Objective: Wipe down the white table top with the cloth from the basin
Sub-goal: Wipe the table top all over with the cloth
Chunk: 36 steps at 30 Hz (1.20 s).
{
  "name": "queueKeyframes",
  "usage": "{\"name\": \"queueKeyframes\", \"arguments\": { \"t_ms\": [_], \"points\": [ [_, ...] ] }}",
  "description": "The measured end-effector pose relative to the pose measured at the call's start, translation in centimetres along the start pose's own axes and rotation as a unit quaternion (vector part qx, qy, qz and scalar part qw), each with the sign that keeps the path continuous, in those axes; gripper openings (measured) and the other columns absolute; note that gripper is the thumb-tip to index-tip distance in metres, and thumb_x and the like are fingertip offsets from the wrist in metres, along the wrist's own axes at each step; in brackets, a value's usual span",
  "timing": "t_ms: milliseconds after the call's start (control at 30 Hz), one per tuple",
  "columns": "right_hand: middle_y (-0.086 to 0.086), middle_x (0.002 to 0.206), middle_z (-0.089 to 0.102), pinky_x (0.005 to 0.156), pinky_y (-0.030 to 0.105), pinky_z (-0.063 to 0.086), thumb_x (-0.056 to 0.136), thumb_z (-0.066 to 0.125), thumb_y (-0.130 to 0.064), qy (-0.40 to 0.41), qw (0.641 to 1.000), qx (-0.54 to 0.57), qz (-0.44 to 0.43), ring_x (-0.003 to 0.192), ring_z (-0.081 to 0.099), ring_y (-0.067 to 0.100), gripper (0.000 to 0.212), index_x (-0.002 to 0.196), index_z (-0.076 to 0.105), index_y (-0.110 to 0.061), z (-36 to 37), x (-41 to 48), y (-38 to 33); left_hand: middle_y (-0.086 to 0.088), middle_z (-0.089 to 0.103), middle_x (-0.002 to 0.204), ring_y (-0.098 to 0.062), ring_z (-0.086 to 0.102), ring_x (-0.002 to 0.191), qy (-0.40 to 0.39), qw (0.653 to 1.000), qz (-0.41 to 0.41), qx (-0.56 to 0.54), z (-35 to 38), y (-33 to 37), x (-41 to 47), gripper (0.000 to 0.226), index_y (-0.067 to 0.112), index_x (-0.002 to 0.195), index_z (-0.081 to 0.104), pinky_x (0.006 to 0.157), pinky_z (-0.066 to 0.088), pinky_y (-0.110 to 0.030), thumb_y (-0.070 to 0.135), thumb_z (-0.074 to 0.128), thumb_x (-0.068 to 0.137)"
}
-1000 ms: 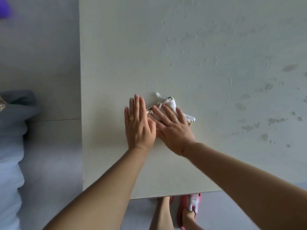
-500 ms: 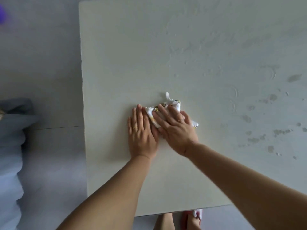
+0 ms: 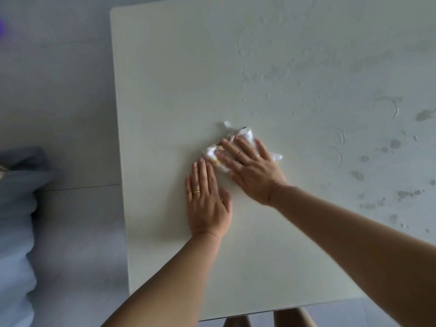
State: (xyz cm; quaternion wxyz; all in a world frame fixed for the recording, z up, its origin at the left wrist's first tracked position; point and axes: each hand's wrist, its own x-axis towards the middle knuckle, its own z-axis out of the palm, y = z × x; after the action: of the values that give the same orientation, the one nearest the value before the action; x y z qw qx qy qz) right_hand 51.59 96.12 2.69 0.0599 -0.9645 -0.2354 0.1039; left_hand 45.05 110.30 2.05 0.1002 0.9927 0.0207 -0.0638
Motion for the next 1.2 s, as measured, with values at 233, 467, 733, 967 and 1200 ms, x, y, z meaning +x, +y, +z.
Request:
{"name": "queueKeyframes", "arguments": {
  "t_ms": [233,467,733,967,1200],
  "points": [
    [-0.005,0.159,0.002,0.111,0.050,-0.012,0.097,0.028,-0.040,0.044,0.950,0.134,0.278,0.146,-0.004,0.026,0.054,0.149,0.013,-0.035,-0.1,3.0,-3.9,-0.018,0.028,0.152,-0.031,0.023,0.143,-0.013,1.000,0.008,0.021,0.4,-0.2,0.1,0.066,0.000,0.145,0.030,0.117,0.013,-0.043,0.031,0.036,0.087],
    [-0.008,0.159,0.008,0.114,0.048,-0.002,0.097,0.031,-0.032,0.015,0.997,0.034,0.066,0.146,0.002,0.021,0.056,0.149,0.010,-0.037,-0.1,3.2,0.5,-0.019,0.030,0.151,-0.031,0.024,0.142,-0.004,1.000,-0.002,0.012,0.1,-0.1,0.1,0.065,-0.002,0.143,0.033,0.117,0.017,-0.044,0.031,0.033,0.087],
    [-0.004,0.159,0.002,0.113,0.048,-0.009,0.095,0.034,-0.031,0.045,0.962,0.118,0.243,0.145,-0.004,0.027,0.058,0.149,0.015,-0.033,-0.8,5.4,-2.3,-0.018,0.028,0.152,-0.031,0.024,0.142,0.005,1.000,-0.006,0.018,0.1,0.1,0.1,0.067,-0.002,0.145,0.029,0.117,0.015,-0.042,0.029,0.033,0.086],
    [-0.009,0.157,0.016,0.112,0.045,0.011,0.098,0.035,-0.038,0.017,0.999,0.032,0.032,0.144,0.014,0.021,0.051,0.147,0.020,-0.038,-1.6,5.3,3.7,-0.019,0.032,0.150,-0.033,0.029,0.140,0.001,1.000,-0.004,0.012,-0.3,0.2,0.1,0.065,-0.003,0.141,0.036,0.114,0.023,-0.046,0.028,0.034,0.085],
    [-0.004,0.159,0.007,0.115,0.046,-0.003,0.093,0.036,-0.026,0.048,0.956,0.141,0.252,0.146,-0.002,0.025,0.057,0.148,0.021,-0.034,-2.1,8.3,0.4,-0.018,0.033,0.150,-0.032,0.031,0.139,0.052,0.998,-0.033,-0.022,-1.5,2.0,4.4,0.059,-0.002,0.142,0.035,0.115,0.018,-0.044,0.026,0.038,0.089]
  ]
}}
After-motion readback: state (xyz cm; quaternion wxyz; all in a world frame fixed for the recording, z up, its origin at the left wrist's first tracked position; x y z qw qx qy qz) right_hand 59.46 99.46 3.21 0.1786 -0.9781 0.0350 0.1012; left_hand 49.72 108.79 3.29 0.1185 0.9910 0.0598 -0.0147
